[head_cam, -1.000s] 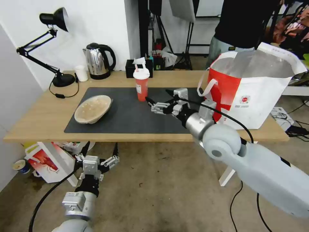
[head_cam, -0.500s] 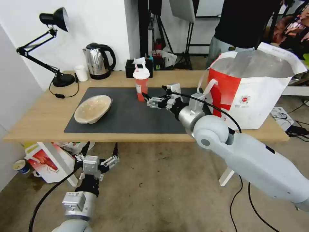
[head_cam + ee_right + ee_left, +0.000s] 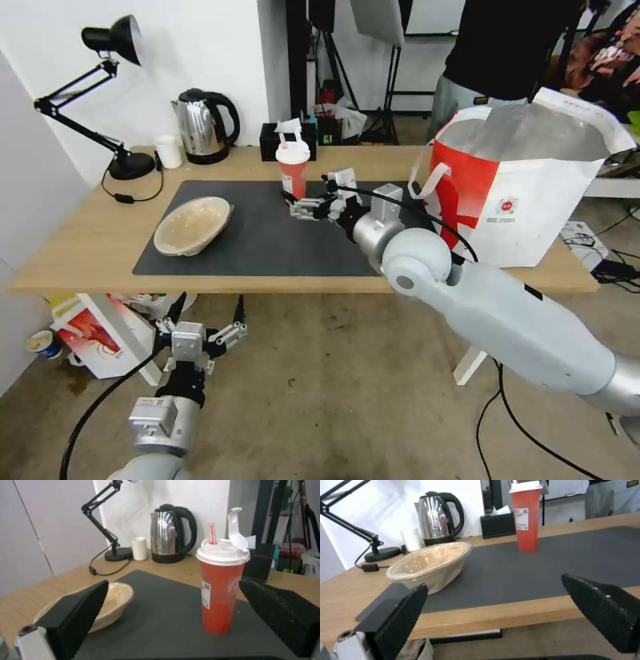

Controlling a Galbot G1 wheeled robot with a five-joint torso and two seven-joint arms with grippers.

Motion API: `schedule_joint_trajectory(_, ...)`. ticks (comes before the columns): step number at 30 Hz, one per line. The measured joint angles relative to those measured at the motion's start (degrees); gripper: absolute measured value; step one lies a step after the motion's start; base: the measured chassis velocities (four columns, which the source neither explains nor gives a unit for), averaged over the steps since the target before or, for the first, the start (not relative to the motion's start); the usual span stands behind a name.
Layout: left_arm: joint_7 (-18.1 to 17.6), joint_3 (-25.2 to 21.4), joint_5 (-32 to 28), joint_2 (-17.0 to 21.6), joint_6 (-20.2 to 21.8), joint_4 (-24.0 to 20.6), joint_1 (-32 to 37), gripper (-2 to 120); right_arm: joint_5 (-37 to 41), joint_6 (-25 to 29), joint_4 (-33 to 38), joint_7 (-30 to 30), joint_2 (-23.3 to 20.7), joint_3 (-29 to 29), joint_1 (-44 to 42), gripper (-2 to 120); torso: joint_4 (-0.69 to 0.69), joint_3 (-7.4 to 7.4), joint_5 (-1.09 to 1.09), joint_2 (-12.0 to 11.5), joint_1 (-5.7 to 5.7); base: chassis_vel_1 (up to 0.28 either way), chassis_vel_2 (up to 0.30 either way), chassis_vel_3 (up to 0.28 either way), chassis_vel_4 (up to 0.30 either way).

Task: Pick up the trash from the table and place it into the takeout bag.

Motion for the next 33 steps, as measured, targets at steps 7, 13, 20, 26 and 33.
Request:
schedule_joint_trajectory(7, 0.0, 0.0, 0.0, 0.0, 0.0, 0.0, 0.0, 100, 0.0, -0.1, -1.3, 0.2, 1.1, -0.7, 1.2, 100, 0.0, 0.0, 0.0, 0.0, 0.0, 0.0, 0.0, 0.0, 0.0)
schedule_joint_trajectory(13, 0.0, 0.0, 0.0, 0.0, 0.0, 0.0, 0.0, 100, 0.0, -0.1, -2.4, 0.0, 1.5, -1.2, 2.5, 100, -0.01, 0.0, 0.0, 0.0, -0.01, 0.0, 0.0, 0.0, 0.0)
schedule_joint_trajectory(20, 0.0, 0.0, 0.0, 0.0, 0.0, 0.0, 0.0, 100, -0.1, -0.3, -4.0, 0.1, 2.3, -1.5, 3.6, 100, 0.0, 0.0, 0.0, 0.0, -0.02, 0.0, 0.0, 0.0, 0.0)
schedule_joint_trajectory(26, 0.0, 0.0, 0.0, 0.0, 0.0, 0.0, 0.0, 100, -0.1, -0.3, -5.5, 0.1, 3.1, -1.7, 4.4, 100, 0.0, 0.0, 0.0, 0.0, -0.01, 0.0, 0.0, 0.0, 0.0)
schedule_joint_trajectory(33, 0.0, 0.0, 0.0, 0.0, 0.0, 0.0, 0.0, 100, -0.2, -0.4, -6.5, 0.1, 3.5, -1.7, 4.7, 100, 0.0, -0.01, 0.0, 0.0, -0.01, 0.0, 0.0, 0.0, 0.0)
